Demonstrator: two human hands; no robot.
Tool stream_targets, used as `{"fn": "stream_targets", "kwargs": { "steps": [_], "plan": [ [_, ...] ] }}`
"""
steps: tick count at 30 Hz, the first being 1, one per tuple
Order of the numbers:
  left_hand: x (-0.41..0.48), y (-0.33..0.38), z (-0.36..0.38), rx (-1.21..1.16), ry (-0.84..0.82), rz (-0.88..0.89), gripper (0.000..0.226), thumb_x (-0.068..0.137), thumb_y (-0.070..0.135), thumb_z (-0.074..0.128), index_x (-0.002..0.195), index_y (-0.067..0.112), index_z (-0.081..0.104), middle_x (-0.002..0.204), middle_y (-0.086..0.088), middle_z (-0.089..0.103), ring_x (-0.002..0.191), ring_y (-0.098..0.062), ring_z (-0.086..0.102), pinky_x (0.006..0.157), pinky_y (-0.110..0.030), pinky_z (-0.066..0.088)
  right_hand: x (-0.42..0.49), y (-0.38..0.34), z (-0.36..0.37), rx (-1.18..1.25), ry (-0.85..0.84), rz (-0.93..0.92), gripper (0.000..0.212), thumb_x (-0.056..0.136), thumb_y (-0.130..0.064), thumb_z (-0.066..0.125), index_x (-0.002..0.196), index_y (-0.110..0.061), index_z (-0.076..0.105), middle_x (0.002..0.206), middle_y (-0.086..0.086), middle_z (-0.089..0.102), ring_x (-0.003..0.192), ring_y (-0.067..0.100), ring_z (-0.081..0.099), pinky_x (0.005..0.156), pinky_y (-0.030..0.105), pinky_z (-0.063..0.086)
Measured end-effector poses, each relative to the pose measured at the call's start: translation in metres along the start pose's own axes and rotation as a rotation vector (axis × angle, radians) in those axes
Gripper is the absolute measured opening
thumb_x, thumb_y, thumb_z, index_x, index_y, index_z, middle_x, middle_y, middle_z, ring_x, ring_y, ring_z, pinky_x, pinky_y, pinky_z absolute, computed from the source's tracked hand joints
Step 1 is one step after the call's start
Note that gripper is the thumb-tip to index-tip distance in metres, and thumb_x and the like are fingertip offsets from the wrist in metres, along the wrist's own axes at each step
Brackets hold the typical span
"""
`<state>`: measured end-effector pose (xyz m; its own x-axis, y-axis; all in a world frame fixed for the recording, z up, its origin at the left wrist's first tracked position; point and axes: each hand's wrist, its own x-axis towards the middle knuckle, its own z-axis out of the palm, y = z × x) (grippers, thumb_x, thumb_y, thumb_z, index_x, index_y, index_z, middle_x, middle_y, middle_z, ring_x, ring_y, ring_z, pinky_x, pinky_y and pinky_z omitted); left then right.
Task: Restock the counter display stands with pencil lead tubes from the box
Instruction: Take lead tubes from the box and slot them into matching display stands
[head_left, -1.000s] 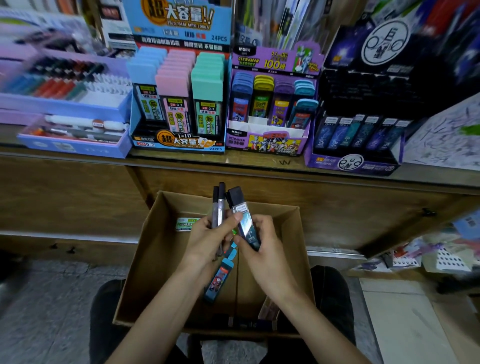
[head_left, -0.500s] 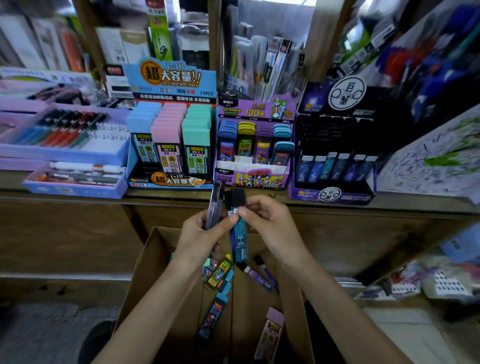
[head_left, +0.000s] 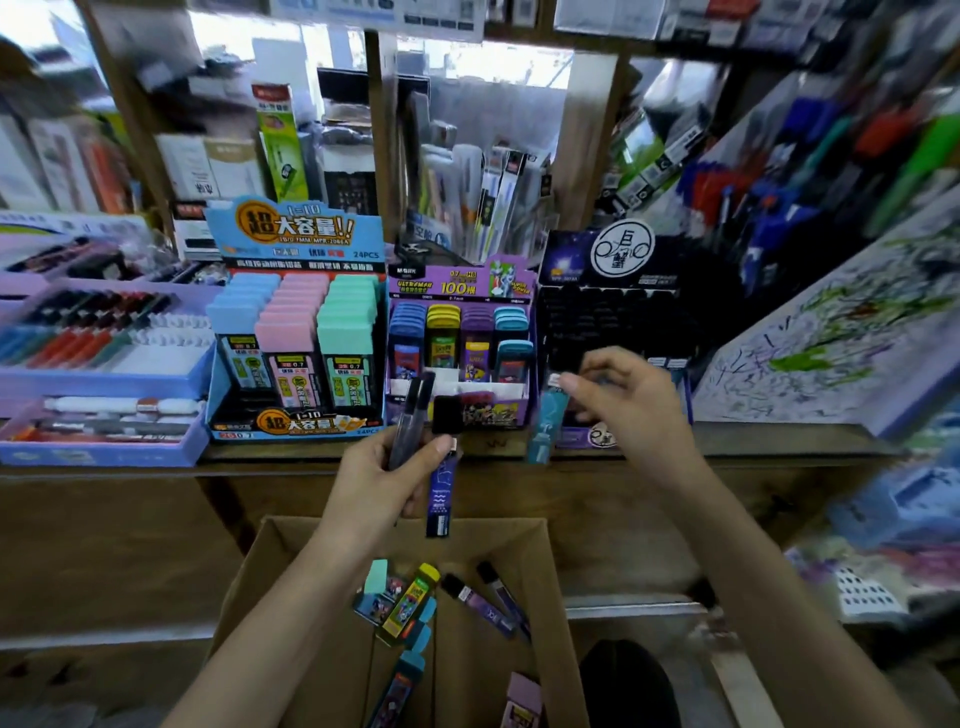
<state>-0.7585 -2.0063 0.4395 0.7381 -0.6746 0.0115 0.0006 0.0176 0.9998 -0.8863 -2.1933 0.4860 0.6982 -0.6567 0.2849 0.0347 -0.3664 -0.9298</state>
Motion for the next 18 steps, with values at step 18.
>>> {"fn": "stream_targets", "kwargs": {
  "steps": [18],
  "plan": [
    [0.003, -0.006, 0.019, 0.075, 0.055, 0.003, 0.012, 0.086, 0.026, 0.064, 0.079, 0.017, 0.061, 0.044, 0.007, 0.043, 0.039, -0.003, 0.038, 0.039, -0.014, 0.033, 0.037, 0.035, -0.056, -0.319, 0.021, -0.091, 0.012, 0.084, -0.018, 0.068, 0.093, -0.025, 0.063, 0.087, -0.009, 0.064, 0.074, 0.001, 0.065, 0.066, 0.014, 0.054]
  ]
}}
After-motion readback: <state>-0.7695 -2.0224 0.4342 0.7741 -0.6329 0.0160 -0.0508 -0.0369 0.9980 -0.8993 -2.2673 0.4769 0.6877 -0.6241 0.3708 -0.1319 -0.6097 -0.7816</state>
